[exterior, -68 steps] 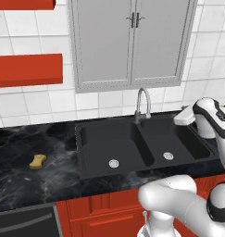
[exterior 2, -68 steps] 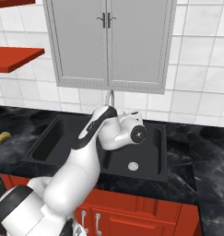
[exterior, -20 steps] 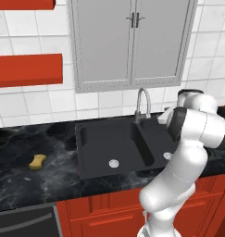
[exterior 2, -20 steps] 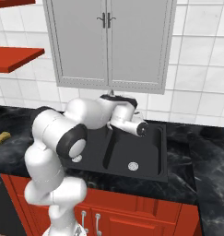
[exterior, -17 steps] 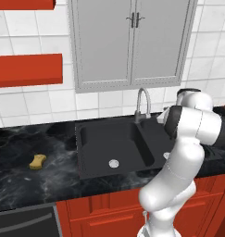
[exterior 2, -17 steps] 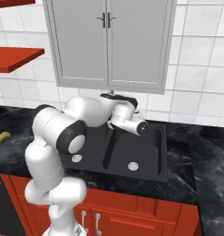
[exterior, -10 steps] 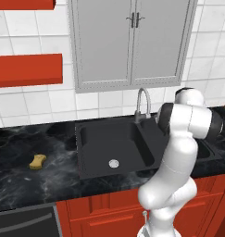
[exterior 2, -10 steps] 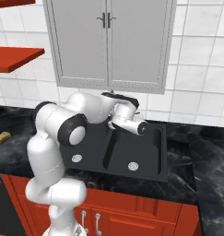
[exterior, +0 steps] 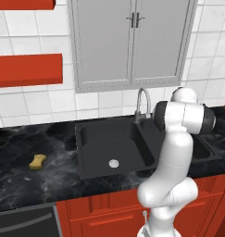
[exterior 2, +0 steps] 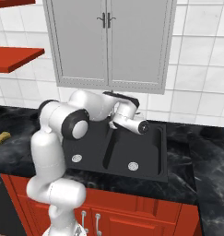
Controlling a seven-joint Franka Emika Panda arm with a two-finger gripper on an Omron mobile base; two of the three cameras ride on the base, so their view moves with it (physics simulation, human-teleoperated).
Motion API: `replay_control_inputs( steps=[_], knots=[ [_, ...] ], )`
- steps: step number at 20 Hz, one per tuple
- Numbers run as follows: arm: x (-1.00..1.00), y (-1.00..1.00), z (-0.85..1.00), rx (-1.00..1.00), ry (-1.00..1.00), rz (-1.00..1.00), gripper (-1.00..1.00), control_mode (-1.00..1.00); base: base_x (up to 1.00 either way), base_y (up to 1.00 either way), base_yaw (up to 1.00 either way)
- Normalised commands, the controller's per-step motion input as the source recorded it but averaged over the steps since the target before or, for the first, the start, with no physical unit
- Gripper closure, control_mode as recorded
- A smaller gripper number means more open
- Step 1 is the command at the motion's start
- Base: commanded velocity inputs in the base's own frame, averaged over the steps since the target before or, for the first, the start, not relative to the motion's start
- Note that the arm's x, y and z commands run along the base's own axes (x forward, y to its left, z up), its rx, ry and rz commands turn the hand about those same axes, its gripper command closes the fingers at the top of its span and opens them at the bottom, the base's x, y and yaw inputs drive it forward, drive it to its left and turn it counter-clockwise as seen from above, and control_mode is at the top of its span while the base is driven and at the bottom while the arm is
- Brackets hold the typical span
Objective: Soak the sponge with water for a few seconds and then drop it inside the sink.
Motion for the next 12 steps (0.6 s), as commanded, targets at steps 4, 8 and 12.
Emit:
replay_control_inputs(
  steps=[4,8,12],
  knots=[
    [0.35,0.00,-0.17,0.00,0.04,0.00,-1.00,-1.00,0.00,0.00,0.00],
    [0.27,0.00,-0.25,0.00,0.00,0.00,-1.00,-1.00,0.00,0.00,0.00],
    [0.29,0.00,-0.27,0.01,0.00,0.00,-1.00,-1.00,0.00,0.00,0.00]
  ],
)
